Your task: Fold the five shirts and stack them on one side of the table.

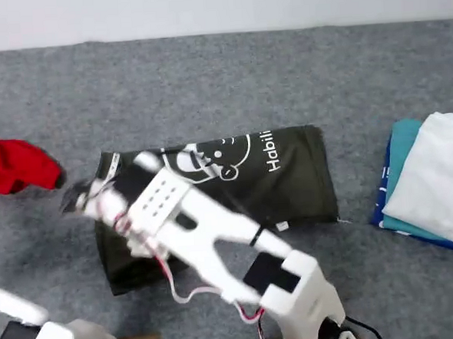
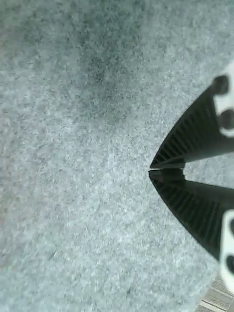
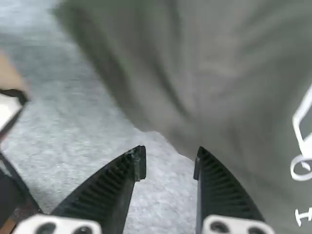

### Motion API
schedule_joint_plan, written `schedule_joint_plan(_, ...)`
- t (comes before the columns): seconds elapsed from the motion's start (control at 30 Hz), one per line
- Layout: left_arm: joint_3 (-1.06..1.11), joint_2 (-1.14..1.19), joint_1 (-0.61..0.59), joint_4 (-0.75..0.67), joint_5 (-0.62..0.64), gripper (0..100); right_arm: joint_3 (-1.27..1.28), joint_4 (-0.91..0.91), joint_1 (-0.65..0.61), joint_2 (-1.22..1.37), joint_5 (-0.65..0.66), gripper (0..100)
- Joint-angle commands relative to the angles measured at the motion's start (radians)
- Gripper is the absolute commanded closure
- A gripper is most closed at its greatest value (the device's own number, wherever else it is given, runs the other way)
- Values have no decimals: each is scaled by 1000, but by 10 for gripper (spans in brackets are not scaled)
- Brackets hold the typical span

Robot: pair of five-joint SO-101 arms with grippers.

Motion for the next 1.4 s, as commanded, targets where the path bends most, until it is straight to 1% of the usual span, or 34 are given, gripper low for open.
schedule_joint_plan(0.0,7,-49,-6,-35,-8,994,-8,16,-77,-16,-20,818)
schedule_joint_plan(0.13,7,-54,-6,-35,-8,994,-8,-48,-107,28,-63,818)
schedule_joint_plan(0.33,7,-55,-8,-35,-8,994,-8,-113,-111,101,-61,824)
schedule_joint_plan(0.4,7,-55,-8,-35,-8,994,-8,-131,-110,125,-60,869)
schedule_joint_plan(0.5,7,-55,-9,-49,-5,994,-8,-142,-108,140,-60,985)
schedule_joint_plan(0.53,7,-54,-11,-54,-5,994,-8,-142,-110,139,-60,991)
schedule_joint_plan(1.03,13,-48,-5,-84,-3,994,-8,-134,-93,124,-58,988)
schedule_joint_plan(1.2,31,-49,-5,-87,-5,994,-8,-148,-36,64,-58,988)
schedule_joint_plan(1.37,88,-57,-5,-135,-5,994,-8,-150,50,38,-58,988)
